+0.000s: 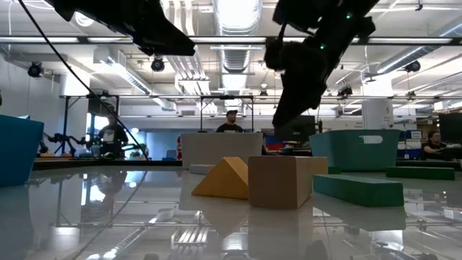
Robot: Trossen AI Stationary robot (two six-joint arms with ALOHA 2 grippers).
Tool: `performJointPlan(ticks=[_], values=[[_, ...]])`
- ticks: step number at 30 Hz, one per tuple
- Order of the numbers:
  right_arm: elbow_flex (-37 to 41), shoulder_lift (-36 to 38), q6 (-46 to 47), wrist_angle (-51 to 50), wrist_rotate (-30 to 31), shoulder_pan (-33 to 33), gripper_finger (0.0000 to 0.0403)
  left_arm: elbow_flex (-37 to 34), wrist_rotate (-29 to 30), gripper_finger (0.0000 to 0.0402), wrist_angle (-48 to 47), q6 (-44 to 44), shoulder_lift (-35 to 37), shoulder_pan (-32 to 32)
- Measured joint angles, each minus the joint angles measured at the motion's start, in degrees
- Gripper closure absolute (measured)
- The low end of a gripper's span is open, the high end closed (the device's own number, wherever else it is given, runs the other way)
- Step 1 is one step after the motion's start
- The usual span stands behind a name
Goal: Sort & place blocks by color
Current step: Put the yellow block into the blue bin
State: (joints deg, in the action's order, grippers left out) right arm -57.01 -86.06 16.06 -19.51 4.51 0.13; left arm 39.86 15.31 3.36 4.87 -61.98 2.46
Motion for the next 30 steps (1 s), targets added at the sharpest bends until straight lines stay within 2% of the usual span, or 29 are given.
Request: performJointPlan(ticks=[5,14,18,23,30], values=[[-2.04,-4.65,0.16,-0.29,-0.35,0.04,0.0322,-0.13,0.0,0.0175,0.0,-0.02,0.05,0.0],[-6.37,-11.41,0.5,-2.57,0.13,0.01,0.0231,-0.87,-0.02,0.0175,0.25,0.0,0.08,0.0],[-9.07,-14.58,1.39,-6.92,3.13,0.01,0.0204,-0.87,-0.02,0.0175,0.44,0.0,0.09,0.0],[-11.87,-18.46,2.23,-9.18,3.15,0.01,0.019,-0.87,-0.02,0.0175,0.51,-0.02,0.09,0.0],[-13.34,-20.59,5.19,-11.43,2.96,-0.12,0.0199,-0.87,-0.02,0.0175,0.5,0.0,0.09,0.0]])
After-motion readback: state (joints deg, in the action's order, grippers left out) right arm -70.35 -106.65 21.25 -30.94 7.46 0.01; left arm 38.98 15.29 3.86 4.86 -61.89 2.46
